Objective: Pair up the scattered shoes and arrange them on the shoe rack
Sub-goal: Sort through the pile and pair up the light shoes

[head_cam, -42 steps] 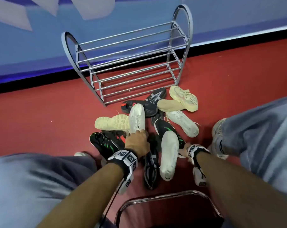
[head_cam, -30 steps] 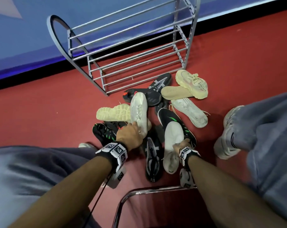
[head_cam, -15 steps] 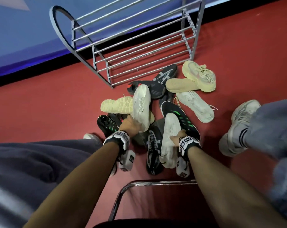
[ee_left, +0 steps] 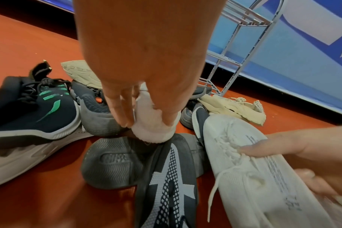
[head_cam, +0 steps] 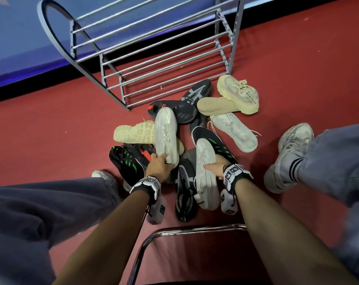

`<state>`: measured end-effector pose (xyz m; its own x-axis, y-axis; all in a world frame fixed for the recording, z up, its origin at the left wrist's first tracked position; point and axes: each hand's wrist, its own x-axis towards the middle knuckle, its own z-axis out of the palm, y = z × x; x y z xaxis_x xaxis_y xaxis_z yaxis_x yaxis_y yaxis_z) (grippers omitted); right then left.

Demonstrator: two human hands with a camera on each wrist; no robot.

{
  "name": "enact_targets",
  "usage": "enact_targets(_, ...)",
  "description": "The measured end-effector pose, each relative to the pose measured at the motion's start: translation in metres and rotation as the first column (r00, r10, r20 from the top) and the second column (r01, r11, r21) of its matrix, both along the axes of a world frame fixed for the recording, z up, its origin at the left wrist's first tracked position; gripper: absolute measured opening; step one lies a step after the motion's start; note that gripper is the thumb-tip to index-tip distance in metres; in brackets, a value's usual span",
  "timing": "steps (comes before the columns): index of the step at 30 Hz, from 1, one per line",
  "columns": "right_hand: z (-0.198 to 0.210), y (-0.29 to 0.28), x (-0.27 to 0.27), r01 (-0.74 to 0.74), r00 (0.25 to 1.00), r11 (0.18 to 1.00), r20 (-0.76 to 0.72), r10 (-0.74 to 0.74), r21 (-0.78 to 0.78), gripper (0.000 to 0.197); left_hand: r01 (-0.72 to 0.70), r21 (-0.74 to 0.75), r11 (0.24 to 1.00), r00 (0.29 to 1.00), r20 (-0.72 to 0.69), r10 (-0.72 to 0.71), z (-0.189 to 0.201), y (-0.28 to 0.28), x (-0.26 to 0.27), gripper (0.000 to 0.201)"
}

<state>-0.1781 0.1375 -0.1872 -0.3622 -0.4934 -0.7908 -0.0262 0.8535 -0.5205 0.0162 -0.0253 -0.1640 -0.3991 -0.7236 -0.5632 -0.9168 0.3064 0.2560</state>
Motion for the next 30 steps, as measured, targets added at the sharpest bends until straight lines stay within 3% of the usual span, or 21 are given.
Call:
enact_targets(4, 0.012, -0.01, -0.004, 0.032, 0.999, 0.983, 0.004, -0.032, -0.179, 0.047, 0.098, -0.011, 0.995, 0.995, 0.007, -0.097, 0.002, 0.015, 0.017, 0.046)
enact_targets(7, 0.018, -0.024, -0.014, 0.065, 0.997, 0.959, -0.02, -0.073, -0.275, 0.056, 0.184, -0.002, 0.983, 0.981, 0.058, -0.184, 0.002, 0.033, 0.04, 0.045)
enact_targets(11, 0.025, -0.038, -0.019, 0.122, 0.978, 0.922, -0.112, -0.173, -0.366, 0.039, 0.192, 0.177, 0.965, 0.979, 0.04, -0.202, -0.002, 0.045, 0.059, 0.05)
enact_targets(13, 0.02, -0.04, -0.017, 0.125, 0.973, 0.935, -0.145, -0.182, -0.333, 0.03, 0.169, 0.233, 0.958, 0.983, 0.034, -0.182, -0.005, 0.044, 0.058, 0.054)
enact_targets(15, 0.013, -0.039, -0.009, 0.077, 0.982, 0.974, -0.15, -0.111, -0.215, 0.038, 0.108, 0.256, 0.961, 0.994, -0.004, -0.11, -0.01, 0.04, 0.058, 0.063)
enact_targets(18, -0.004, -0.03, 0.01, 0.082, 0.996, 0.994, -0.03, -0.085, -0.068, 0.07, -0.07, 0.275, 0.959, 0.988, -0.116, 0.105, -0.013, 0.037, 0.06, 0.05)
enact_targets(21, -0.027, -0.022, 0.024, 0.059, 0.993, 0.997, -0.101, -0.064, -0.046, 0.096, -0.223, 0.275, 0.935, 0.945, -0.176, 0.277, -0.021, 0.035, 0.059, 0.058)
enact_targets(24, -0.036, -0.018, 0.023, 0.118, 0.983, 0.983, -0.125, -0.135, -0.138, 0.08, -0.345, 0.312, 0.885, 0.909, -0.124, 0.398, -0.05, 0.029, 0.063, 0.087)
enact_targets(25, -0.033, -0.017, 0.021, 0.146, 0.98, 0.974, -0.107, -0.166, -0.174, 0.075, -0.358, 0.347, 0.867, 0.911, -0.074, 0.406, -0.06, 0.028, 0.067, 0.087)
enact_targets(28, -0.027, -0.013, 0.019, 0.21, 0.971, 0.949, -0.065, -0.231, -0.236, 0.064, -0.383, 0.352, 0.854, 0.914, 0.01, 0.406, -0.072, 0.027, 0.066, 0.079)
enact_targets(30, -0.027, -0.009, 0.019, 0.29, 0.951, 0.92, -0.029, -0.308, -0.264, 0.058, -0.418, 0.411, 0.81, 0.877, -0.05, 0.478, -0.042, 0.033, 0.05, 0.057)
